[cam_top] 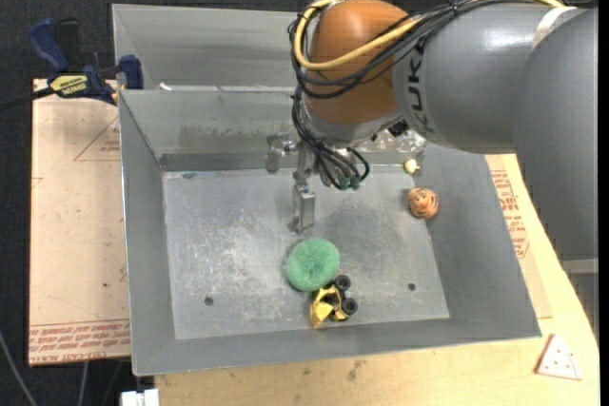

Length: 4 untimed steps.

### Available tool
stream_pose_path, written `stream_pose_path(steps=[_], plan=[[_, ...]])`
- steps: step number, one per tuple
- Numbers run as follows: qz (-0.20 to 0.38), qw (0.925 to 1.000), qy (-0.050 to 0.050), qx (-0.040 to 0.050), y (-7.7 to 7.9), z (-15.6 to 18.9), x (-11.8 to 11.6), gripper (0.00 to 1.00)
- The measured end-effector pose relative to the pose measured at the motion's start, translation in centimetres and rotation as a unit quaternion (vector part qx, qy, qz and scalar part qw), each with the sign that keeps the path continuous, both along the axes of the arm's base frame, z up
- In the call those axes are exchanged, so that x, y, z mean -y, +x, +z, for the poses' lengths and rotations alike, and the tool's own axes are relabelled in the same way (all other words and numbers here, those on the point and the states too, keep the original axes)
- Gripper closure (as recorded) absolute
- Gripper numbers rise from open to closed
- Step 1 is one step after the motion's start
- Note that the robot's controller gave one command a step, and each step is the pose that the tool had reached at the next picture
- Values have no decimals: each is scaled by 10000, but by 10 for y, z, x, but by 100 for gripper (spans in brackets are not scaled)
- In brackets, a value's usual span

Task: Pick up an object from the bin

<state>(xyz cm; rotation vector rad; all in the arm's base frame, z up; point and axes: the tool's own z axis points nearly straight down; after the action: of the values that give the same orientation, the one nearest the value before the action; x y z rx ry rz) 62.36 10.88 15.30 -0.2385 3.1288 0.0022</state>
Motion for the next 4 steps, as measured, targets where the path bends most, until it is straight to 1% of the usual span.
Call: stream_pose_path(steps=[1,2,3,4], plan=[[287,9996,-13,-25,-17,-38,60,0],[755,9971,-4,-15,-46,-32,51,0],[1915,9815,0,1,-68,-78,42,0],[1801,9837,6,7,-53,-80,51,100]])
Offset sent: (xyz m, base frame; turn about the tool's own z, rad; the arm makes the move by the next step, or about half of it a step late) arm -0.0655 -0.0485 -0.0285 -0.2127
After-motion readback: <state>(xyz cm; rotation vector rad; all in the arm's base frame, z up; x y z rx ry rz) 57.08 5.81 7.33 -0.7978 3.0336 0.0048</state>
